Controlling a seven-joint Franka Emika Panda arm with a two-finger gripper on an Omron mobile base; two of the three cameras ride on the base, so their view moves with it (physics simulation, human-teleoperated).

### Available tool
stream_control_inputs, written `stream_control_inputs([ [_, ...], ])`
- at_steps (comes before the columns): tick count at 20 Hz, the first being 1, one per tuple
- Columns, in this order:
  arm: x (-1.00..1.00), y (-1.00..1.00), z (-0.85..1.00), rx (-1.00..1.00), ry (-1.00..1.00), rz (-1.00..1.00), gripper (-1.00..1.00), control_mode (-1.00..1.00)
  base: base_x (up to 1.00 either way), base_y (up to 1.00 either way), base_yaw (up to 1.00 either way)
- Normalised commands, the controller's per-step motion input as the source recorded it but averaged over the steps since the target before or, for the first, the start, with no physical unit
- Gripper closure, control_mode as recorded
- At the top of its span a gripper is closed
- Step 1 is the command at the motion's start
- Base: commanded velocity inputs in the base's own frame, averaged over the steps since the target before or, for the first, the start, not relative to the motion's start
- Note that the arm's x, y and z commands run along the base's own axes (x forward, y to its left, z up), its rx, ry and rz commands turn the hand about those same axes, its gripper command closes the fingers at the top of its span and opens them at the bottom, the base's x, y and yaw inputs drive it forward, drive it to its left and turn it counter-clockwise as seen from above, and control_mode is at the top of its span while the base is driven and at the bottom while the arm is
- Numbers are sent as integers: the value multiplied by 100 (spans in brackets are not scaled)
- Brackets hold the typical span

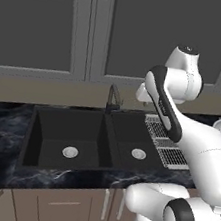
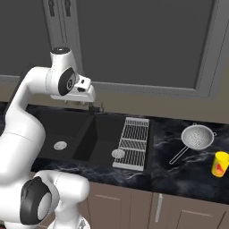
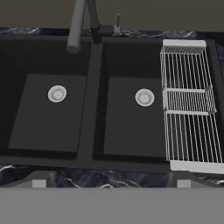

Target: Place the strainer in the left basin and the cup in the right basin of the sink.

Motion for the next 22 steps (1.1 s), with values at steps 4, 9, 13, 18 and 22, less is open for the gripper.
stream_control_inputs([
  [4,0,0,0,0,0,0,-100,100,8,-29,0],
  [9,0,0,0,0,0,0,-100,100,14,-16,0],
  [13,0,0,0,0,0,0,-100,100,23,-19,0],
  [18,0,0,0,0,0,0,-100,100,25,-30,0],
  [22,0,0,0,0,0,0,-100,100,22,-38,0],
])
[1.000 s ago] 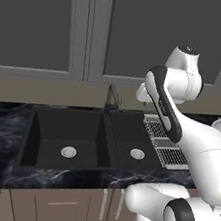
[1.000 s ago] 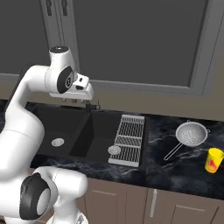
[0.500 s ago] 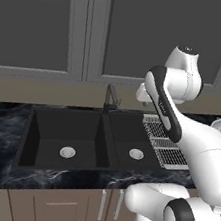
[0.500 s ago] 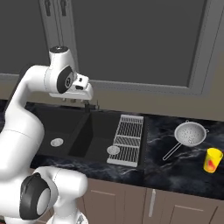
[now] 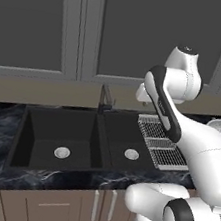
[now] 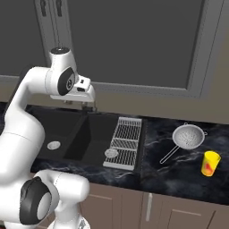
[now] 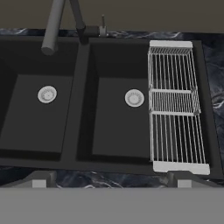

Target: Place the strainer in the left basin and the cup in the right basin of the sink.

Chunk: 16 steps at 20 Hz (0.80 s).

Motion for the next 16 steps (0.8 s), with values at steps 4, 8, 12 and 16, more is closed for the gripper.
stream_control_inputs([
  [4,0,0,0,0,0,0,-100,100,32,-22,-2],
  [8,0,0,0,0,0,0,-100,100,35,-1,-8],
  [12,0,0,0,0,0,0,-100,100,40,0,-9],
  [16,0,0,0,0,0,0,-100,100,37,0,-10],
])
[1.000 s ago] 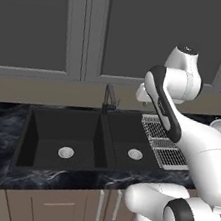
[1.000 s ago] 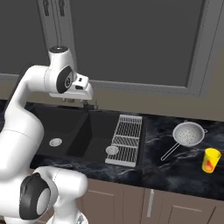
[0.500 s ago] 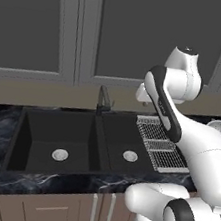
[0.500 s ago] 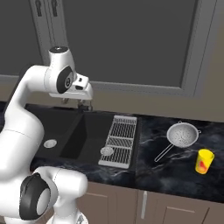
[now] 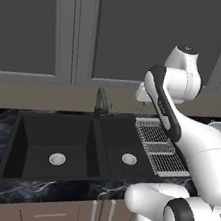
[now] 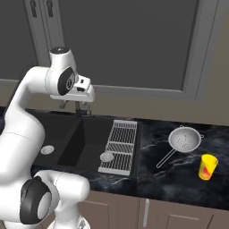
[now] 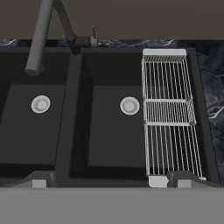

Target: Place the strainer in the left basin and the cup in the right basin of the sink.

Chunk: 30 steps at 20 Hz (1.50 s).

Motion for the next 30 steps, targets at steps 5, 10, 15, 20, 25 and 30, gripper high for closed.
stream_control_inputs([
  [5,0,0,0,0,0,0,-100,100,35,0,-5],
  [10,0,0,0,0,0,0,-100,100,3,0,0],
  [15,0,0,0,0,0,0,-100,100,0,0,0],
  [20,0,0,0,0,0,0,-100,100,0,0,0],
  [25,0,0,0,0,0,0,-100,100,0,0,0],
  [30,0,0,0,0,0,0,-100,100,0,0,0],
])
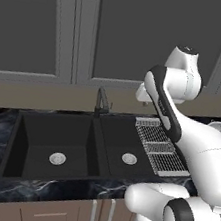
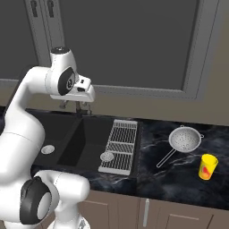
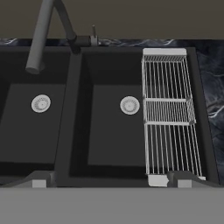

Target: Place the strainer in the left basin and the cup in the right basin of the sink.

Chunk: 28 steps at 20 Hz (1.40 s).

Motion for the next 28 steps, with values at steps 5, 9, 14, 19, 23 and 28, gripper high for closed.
stream_control_inputs([
  [5,0,0,0,0,0,0,-100,100,0,0,0],
  [9,0,0,0,0,0,0,-100,100,0,0,0],
  [14,0,-1,0,0,0,0,-100,-100,0,0,0],
  [19,1,-26,0,0,0,0,-100,-100,0,0,0],
  [23,4,-56,-4,0,2,-5,-100,-100,0,0,0],
  [28,3,-65,-12,0,2,-11,-100,-100,0,0,0],
])
